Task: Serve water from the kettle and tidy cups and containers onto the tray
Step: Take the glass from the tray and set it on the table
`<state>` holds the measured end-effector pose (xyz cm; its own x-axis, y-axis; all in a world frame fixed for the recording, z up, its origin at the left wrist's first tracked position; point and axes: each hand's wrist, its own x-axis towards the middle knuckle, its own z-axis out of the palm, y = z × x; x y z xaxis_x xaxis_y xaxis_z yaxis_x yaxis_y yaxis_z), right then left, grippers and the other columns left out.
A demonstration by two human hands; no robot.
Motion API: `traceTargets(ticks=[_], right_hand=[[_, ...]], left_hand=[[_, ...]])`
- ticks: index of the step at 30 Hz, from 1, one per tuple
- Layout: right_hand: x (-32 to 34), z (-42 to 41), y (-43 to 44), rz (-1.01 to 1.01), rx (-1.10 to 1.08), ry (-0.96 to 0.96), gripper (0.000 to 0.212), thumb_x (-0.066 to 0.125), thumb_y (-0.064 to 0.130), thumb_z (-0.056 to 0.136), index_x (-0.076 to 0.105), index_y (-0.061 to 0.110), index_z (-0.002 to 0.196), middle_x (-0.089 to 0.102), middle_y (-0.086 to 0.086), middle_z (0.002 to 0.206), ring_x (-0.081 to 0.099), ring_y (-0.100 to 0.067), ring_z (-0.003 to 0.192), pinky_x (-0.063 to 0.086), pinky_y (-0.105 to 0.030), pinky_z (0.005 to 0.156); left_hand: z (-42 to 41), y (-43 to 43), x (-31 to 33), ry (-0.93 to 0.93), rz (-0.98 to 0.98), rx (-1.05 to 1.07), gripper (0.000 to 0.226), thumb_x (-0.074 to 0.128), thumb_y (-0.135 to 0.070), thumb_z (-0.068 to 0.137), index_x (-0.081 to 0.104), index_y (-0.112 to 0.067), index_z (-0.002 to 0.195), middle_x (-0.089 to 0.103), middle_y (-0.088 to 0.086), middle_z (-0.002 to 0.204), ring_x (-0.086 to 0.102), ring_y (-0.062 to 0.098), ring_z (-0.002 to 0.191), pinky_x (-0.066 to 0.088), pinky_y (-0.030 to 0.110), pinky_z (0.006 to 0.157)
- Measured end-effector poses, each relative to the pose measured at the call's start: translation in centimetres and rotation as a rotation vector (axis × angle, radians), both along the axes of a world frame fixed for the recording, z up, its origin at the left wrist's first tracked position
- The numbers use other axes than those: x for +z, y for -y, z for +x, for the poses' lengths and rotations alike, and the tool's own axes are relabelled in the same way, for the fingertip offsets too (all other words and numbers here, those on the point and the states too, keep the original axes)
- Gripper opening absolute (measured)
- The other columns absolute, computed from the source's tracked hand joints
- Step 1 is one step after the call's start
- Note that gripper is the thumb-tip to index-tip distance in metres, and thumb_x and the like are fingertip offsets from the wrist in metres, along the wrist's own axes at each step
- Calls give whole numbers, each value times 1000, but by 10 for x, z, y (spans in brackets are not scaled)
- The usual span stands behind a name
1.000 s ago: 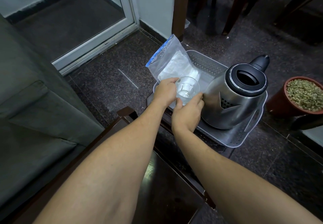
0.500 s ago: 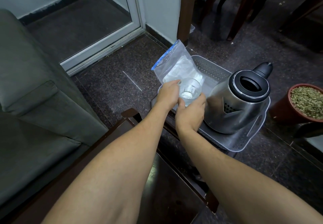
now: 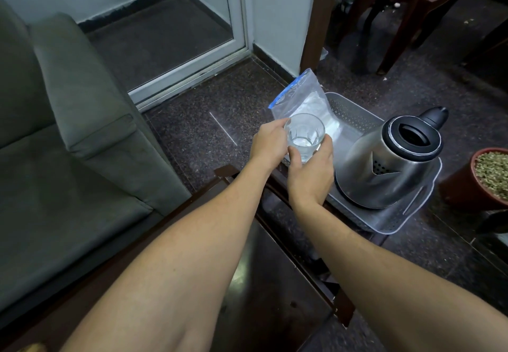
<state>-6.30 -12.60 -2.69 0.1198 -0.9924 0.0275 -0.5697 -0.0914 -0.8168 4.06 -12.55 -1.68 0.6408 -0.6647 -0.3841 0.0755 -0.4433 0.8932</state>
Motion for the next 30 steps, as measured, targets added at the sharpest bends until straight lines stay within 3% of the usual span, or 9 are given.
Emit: traceTargets(ticks=[1,3,7,12,15,21,27,30], right_hand=[[4,2,-6,-14,19,11,67,68,37,92,38,14,147,58,-7,138,55,-29,124,44,-37,95],[13,5,-21,-41,66,34,64,68,38,92,40,16,145,59,-5,136,56,-27,121,44,-35,93],[26,17,-60,-62,187,56,62,68,39,91,42,17,143,60,-4,135,57,-26,121,48,-44,100],[33,34,-129,-62,364,82,64,71,36,89,44,14,144,61,-5,135,59,-25,123,47,-45,103],[33,42,-181,-50,470,123,64,71,36,89,44,18,144,62,-2,133,61,-23,120,50,-45,101],[26,42,-289,5,667,160,63,73,35,89,44,23,144,66,4,129,63,-15,115,53,-39,98],[0,23,-385,64,847,149,60,73,34,88,43,29,140,65,8,127,64,-10,111,54,-33,93],[-17,10,-417,127,949,135,58,74,34,89,44,29,139,65,8,128,64,-10,114,54,-30,94]], left_hand=[[4,-8,3,11,-12,7,54,40,-19,72,79,-47,98,78,-9,83,72,28,94,59,56,94],[11,-26,11,20,-35,25,53,41,-21,71,78,-48,97,80,-7,88,73,30,100,58,54,96],[27,-79,25,24,-77,96,55,40,-23,68,78,-50,97,81,-5,98,73,29,107,56,52,100],[45,-173,38,61,-83,290,54,36,-24,65,71,-65,72,80,-9,91,73,29,107,58,51,98],[50,-238,41,58,-95,364,54,36,-22,67,74,-59,77,80,-7,107,73,27,109,57,51,100],[31,-376,45,100,-86,459,58,34,-18,70,76,-53,90,79,-1,103,73,30,105,57,54,99],[-5,-490,24,83,-31,587,60,33,-20,74,71,-64,91,78,-14,107,73,23,108,56,50,100],[-27,-529,5,66,-38,661,59,35,-21,72,71,-64,92,78,-13,107,74,29,105,57,54,98]])
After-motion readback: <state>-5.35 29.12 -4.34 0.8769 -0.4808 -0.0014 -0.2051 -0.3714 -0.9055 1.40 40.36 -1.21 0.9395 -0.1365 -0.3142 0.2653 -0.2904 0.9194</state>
